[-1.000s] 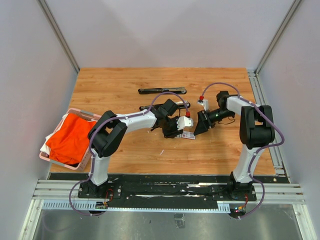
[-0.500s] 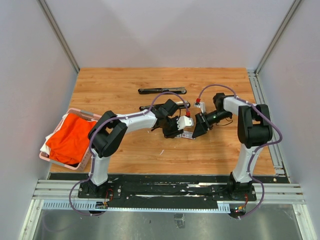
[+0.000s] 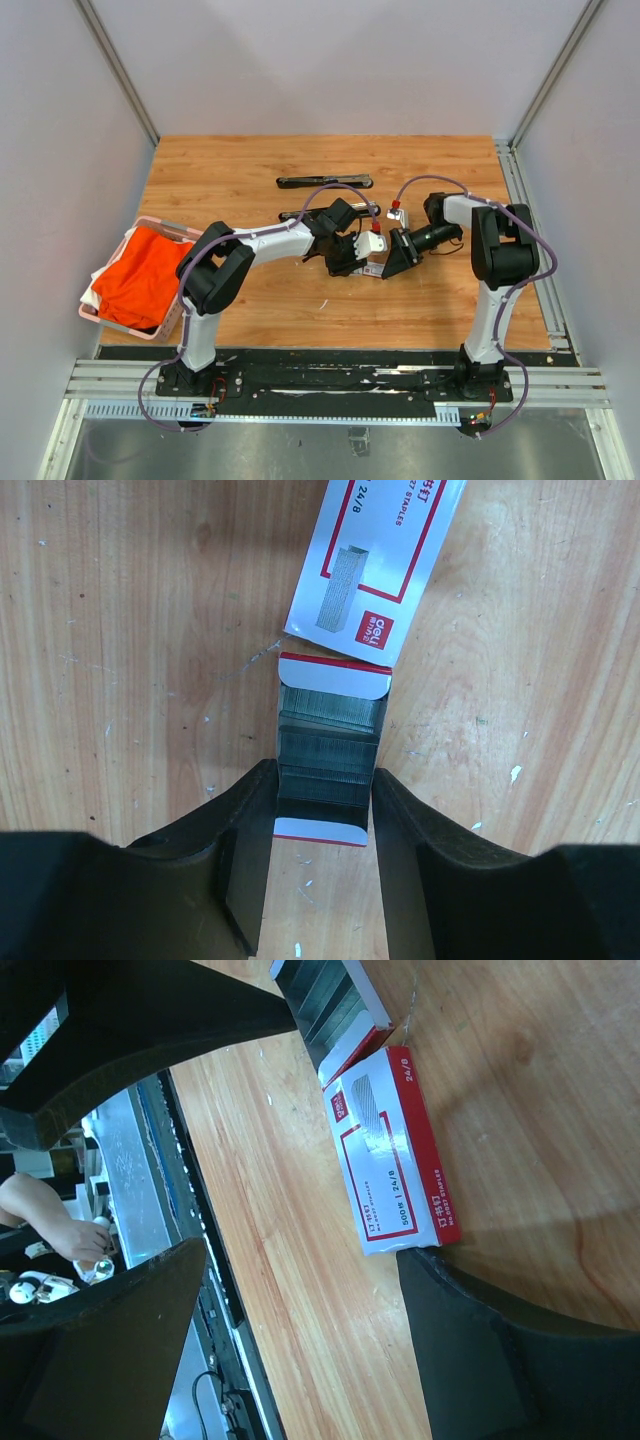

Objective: Unload the staples from the stapler
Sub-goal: Close the staple box at the center of the board.

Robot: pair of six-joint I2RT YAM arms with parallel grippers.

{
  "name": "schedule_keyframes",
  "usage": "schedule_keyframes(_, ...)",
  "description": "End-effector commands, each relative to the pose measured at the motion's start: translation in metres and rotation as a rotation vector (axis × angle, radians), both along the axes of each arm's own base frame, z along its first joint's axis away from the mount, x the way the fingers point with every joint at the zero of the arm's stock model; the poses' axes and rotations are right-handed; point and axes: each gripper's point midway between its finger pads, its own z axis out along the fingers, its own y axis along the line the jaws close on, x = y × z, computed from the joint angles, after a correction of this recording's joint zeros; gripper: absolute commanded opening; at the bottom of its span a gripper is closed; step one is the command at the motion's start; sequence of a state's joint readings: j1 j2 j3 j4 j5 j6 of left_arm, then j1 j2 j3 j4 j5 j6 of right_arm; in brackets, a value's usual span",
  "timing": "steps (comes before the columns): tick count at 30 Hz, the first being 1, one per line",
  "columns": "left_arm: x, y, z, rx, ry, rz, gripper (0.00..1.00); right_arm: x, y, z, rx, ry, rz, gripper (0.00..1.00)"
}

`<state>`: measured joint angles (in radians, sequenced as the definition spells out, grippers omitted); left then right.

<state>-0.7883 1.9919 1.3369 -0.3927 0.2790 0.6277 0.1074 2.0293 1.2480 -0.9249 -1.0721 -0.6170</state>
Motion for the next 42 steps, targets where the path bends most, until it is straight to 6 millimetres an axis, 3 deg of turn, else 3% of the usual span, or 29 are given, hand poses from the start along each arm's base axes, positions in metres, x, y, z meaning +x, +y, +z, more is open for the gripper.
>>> schedule_keyframes(1, -0.016, 0.025, -0.034, 0.13, 0.067, 0.018, 0.45, 0.009, 0.003, -0.007, -0.008, -0.006, 0.0, 0.8)
schedule_keyframes(12, -0.016, 0.025, -0.034, 0.127, 0.069, 0.017, 0.45, 0.032, -0.004, -0.02, -0.055, -0.027, -0.015, 0.8)
schedule_keyframes(28, -0.005, 0.029, -0.038, 0.154, 0.042, 0.125, 0.37, 0.038, -0.013, -0.034, -0.12, -0.077, 0.03, 0.8)
schedule_keyframes(42, -0.005, 0.031, -0.035, 0.146, 0.041, 0.162, 0.36, 0.041, -0.015, -0.034, -0.128, -0.094, 0.035, 0.8)
